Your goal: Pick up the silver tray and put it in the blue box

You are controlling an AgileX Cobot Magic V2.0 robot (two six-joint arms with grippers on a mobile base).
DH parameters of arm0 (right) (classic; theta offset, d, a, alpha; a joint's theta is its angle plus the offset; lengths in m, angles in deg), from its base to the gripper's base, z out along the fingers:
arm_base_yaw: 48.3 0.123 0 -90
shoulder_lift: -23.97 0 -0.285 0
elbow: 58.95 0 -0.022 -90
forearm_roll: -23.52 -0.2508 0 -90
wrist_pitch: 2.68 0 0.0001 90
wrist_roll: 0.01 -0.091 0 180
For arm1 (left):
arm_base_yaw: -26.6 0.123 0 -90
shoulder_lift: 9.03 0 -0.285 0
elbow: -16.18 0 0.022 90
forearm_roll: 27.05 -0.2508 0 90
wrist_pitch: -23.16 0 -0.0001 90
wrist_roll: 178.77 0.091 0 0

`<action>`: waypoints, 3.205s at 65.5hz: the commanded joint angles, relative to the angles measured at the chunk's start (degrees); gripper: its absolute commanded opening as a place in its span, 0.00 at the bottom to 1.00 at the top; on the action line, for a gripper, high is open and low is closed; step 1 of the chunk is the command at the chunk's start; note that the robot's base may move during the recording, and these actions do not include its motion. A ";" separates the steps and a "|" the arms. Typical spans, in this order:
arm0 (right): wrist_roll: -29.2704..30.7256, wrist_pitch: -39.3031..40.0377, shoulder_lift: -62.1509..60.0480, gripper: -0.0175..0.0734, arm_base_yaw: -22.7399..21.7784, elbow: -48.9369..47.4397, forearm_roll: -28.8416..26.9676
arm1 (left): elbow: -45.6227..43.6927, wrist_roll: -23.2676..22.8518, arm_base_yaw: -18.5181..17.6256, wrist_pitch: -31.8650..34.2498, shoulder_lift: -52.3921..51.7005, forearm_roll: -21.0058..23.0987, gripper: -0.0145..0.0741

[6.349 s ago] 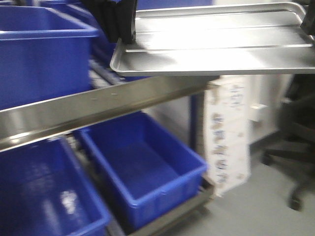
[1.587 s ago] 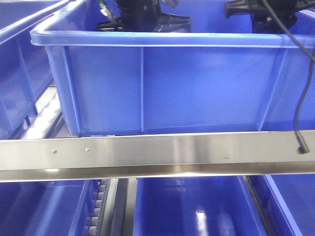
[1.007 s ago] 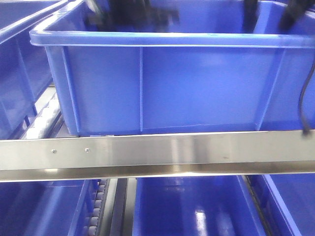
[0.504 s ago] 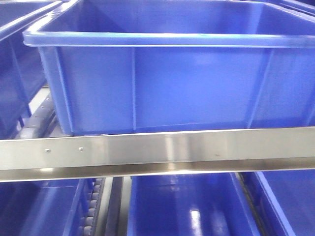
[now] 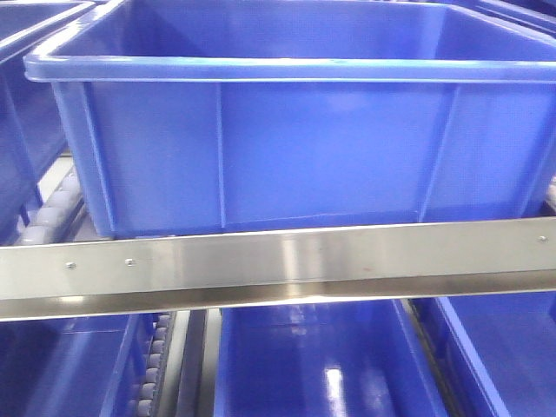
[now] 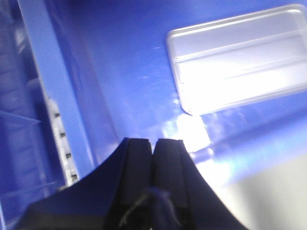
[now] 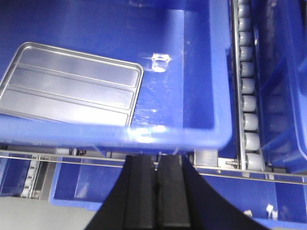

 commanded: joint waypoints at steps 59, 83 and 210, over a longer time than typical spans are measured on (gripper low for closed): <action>0.72 19.42 -42.11 0.25 -0.13 31.55 0.44 | 46.05 -0.52 -0.36 31.45 -53.37 -1.04 0.05; 0.72 19.42 -42.11 0.25 -0.13 31.55 0.44 | 46.05 -0.52 -0.36 31.45 -53.37 -1.04 0.05; 1.94 22.18 -42.11 0.25 -3.01 33.29 0.49 | 81.10 18.07 39.13 48.31 -79.42 22.25 0.05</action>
